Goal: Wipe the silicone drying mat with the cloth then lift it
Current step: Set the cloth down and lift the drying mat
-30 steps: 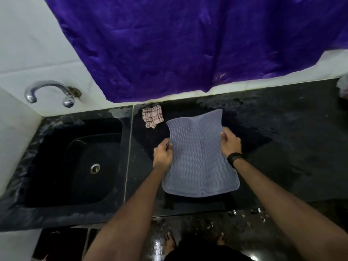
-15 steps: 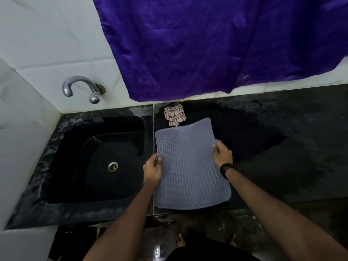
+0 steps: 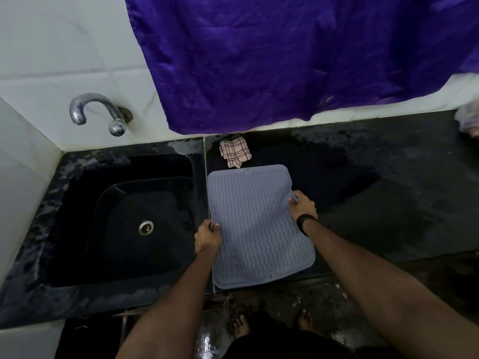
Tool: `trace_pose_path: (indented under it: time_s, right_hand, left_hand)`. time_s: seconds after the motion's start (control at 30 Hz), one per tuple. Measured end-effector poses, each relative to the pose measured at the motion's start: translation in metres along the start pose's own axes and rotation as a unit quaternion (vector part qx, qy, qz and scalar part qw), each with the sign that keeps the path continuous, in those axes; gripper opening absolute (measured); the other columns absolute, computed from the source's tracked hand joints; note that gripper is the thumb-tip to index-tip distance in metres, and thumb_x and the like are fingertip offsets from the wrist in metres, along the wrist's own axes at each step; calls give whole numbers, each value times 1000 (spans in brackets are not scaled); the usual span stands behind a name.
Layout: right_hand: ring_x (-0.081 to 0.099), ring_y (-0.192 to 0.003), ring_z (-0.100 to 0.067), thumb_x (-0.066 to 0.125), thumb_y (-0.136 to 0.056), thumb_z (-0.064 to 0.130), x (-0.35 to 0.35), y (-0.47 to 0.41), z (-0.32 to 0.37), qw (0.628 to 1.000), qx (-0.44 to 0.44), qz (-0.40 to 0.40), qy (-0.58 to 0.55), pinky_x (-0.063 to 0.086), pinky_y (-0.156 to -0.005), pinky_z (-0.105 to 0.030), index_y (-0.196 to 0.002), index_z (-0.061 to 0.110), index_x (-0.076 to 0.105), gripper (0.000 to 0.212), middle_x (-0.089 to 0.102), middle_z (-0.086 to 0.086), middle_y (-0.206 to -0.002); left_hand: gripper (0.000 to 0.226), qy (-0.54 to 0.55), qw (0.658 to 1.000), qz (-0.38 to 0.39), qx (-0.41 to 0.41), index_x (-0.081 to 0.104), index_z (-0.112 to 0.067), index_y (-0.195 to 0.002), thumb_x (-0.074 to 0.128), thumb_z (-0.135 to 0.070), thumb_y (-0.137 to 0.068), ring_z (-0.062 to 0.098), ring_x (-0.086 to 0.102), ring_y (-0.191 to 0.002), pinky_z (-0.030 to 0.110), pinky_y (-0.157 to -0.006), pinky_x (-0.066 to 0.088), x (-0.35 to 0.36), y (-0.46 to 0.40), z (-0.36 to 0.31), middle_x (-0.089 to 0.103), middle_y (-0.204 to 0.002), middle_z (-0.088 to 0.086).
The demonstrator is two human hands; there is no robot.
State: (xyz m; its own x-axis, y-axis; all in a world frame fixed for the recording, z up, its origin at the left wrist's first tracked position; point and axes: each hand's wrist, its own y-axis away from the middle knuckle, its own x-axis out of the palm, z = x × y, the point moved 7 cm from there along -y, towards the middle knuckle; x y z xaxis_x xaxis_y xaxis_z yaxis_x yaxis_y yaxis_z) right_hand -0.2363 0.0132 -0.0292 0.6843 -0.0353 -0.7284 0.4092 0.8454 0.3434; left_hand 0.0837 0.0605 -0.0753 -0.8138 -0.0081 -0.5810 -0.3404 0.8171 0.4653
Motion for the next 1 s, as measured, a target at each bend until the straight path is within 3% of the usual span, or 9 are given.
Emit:
trace_pose_path:
  time_s: [0.1, 0.23, 0.3, 0.4, 0.53, 0.7, 0.87, 1.0]
  right_hand:
    - [60, -101, -34, 44, -100, 31, 1, 0, -6, 1000, 17, -10, -8, 53, -81, -40, -126, 20, 56, 30, 61, -17, -116]
    - [60, -103, -30, 53, -94, 44, 4, -8, -21, 994, 68, 48, -68, 51, -85, -38, -121, 10, 57, 43, 60, -11, -118]
    - [60, -104, -28, 52, -96, 34, 1, -13, -14, 995, 32, 60, -76, 50, -86, -35, -122, 10, 59, 36, 62, -11, -119]
    - [61, -104, -26, 44, -100, 18, -8, -14, 12, 992, -83, 19, -89, 50, -89, -33, -127, 17, 60, 31, 64, -10, -119]
    - [61, -103, -21, 41, -101, 15, -21, -13, 27, 975, -145, -34, -163, 49, -92, -30, -126, 17, 61, 32, 66, -5, -117]
    - [60, -100, -22, 44, -101, 19, -18, -24, 9, 984, -106, -23, -139, 47, -87, -27, -126, 16, 60, 30, 65, -9, -118]
    - [60, -105, -28, 52, -96, 24, 4, -31, -18, 993, 19, 73, -86, 49, -81, -30, -129, 11, 52, 35, 61, -14, -122]
    - [61, -101, -29, 52, -94, 18, 0, -35, -21, 997, 6, 65, -51, 51, -80, -31, -126, 13, 52, 33, 62, -14, -117]
  left_hand:
    - [32, 9, 1000, -6, -8, 63, -13, -124, 53, -36, -105, 36, 64, -107, 48, -92, 56, -2, 4, 2, 66, -119, 18]
    - [40, 23, 999, 10, -20, 62, -13, -125, 54, -45, -103, 36, 63, -111, 47, -96, 55, -3, -3, -3, 65, -119, 14]
    - [34, 45, 999, 1, 2, 62, -12, -126, 52, -37, -105, 35, 64, -112, 45, -97, 54, -5, -6, -11, 66, -118, 14]
    - [22, 66, 992, -42, 101, 66, -9, -117, 50, -19, -106, 31, 67, -103, 31, -86, 50, -12, -1, -33, 70, -107, 11]
    - [23, 101, 982, -90, 131, 66, -9, -119, 51, -20, -106, 23, 64, -100, 33, -86, 49, -26, 4, -47, 69, -106, 8]
    - [23, 86, 987, -78, 110, 64, -8, -119, 51, -23, -107, 27, 65, -102, 34, -85, 49, -18, 3, -42, 68, -105, 10]
    - [27, 27, 998, -51, 29, 64, -10, -123, 53, -28, -106, 36, 66, -108, 48, -95, 55, -3, -1, -24, 69, -113, 19]
    - [25, -13, 999, -45, -11, 64, -12, -122, 53, -28, -106, 37, 65, -108, 48, -94, 56, -6, -4, -23, 67, -117, 17]
